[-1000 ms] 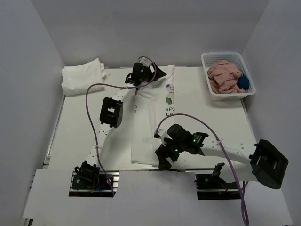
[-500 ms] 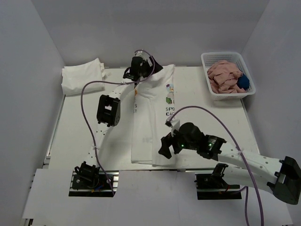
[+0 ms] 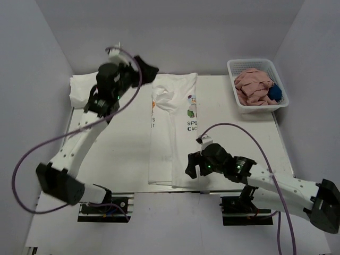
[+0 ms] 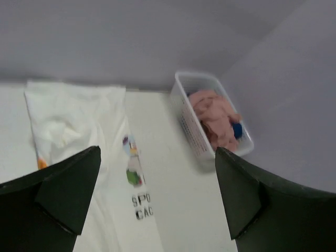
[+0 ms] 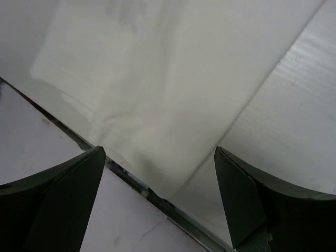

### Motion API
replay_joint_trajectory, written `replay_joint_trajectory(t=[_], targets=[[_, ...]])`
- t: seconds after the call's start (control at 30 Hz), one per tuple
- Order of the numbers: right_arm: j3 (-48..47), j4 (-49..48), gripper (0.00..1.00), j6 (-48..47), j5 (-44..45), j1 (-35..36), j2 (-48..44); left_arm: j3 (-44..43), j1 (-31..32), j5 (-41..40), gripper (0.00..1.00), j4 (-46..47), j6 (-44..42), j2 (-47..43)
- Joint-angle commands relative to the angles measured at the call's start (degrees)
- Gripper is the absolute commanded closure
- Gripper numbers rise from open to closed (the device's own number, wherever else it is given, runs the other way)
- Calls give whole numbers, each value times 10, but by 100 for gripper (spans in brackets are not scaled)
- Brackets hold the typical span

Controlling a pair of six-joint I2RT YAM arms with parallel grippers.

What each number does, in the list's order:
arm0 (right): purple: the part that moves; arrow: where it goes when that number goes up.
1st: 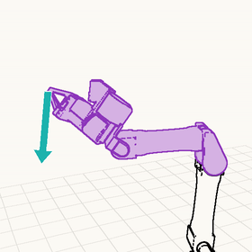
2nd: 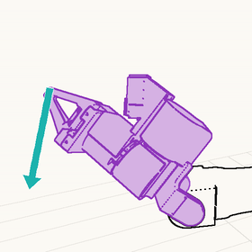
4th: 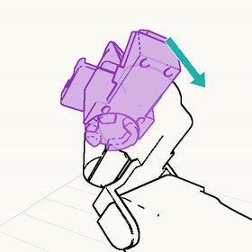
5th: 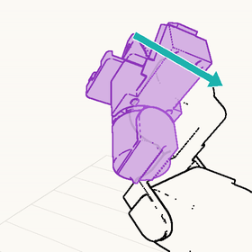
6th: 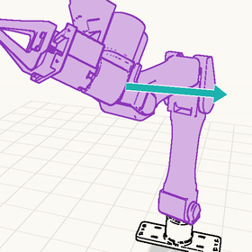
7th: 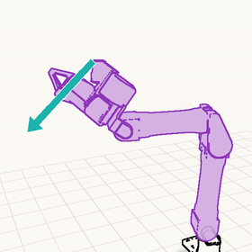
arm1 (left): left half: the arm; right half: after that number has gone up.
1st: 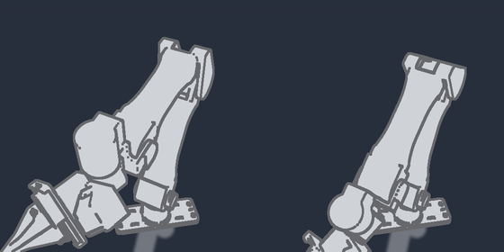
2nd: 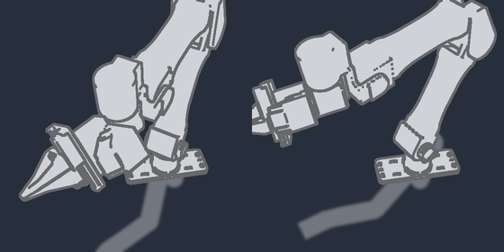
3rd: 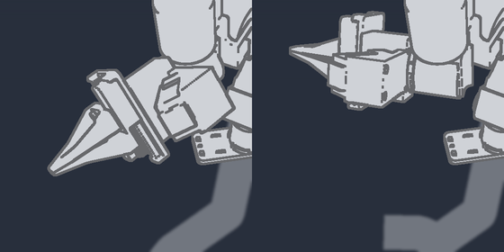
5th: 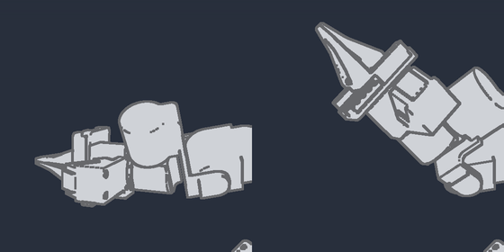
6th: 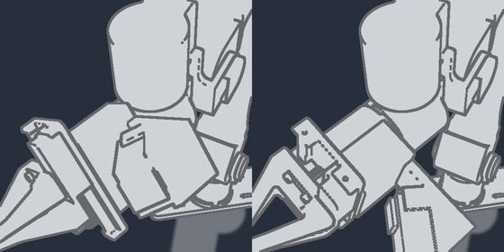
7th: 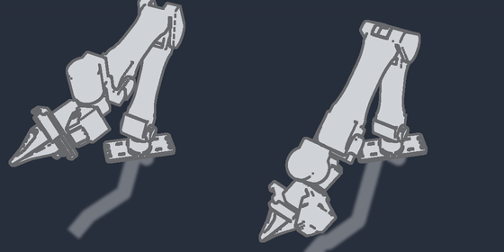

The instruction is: Fold and stack the t-shirts

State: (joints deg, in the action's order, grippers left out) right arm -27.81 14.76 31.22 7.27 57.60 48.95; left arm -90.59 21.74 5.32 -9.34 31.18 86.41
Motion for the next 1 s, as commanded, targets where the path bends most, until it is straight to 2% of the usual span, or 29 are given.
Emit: replay_joint_trajectory(t=[0.0,0.03,0.13,0.23,0.4,0.53,0.6,0.67,0.73,0.83,0.97], targets=[[-39,79,10,11,-42,1,65,238,20,32,0,-59,60,-51],[-42,85,10,11,-57,2,76,273,29,32,0,-62,83,-90],[-33,98,10,7,-67,-1,92,359,53,45,0,-127,114,-122],[-12,89,10,23,-120,0,93,467,87,103,0,-127,149,-151],[20,55,10,48,-136,1,64,513,146,92,0,-213,180,-178],[43,38,10,59,-134,0,36,570,175,118,0,-234,197,-184],[47,36,10,64,-129,-1,26,577,184,118,5,-241,197,-175],[49,34,10,67,-129,0,26,585,198,118,15,-241,205,-163],[52,26,10,68,-134,-1,31,608,204,123,22,-241,205,-163],[68,5,10,74,-139,0,40,625,205,104,27,-255,219,-168],[71,-3,10,69,-154,0,55,625,210,110,35,-218,213,-174]])
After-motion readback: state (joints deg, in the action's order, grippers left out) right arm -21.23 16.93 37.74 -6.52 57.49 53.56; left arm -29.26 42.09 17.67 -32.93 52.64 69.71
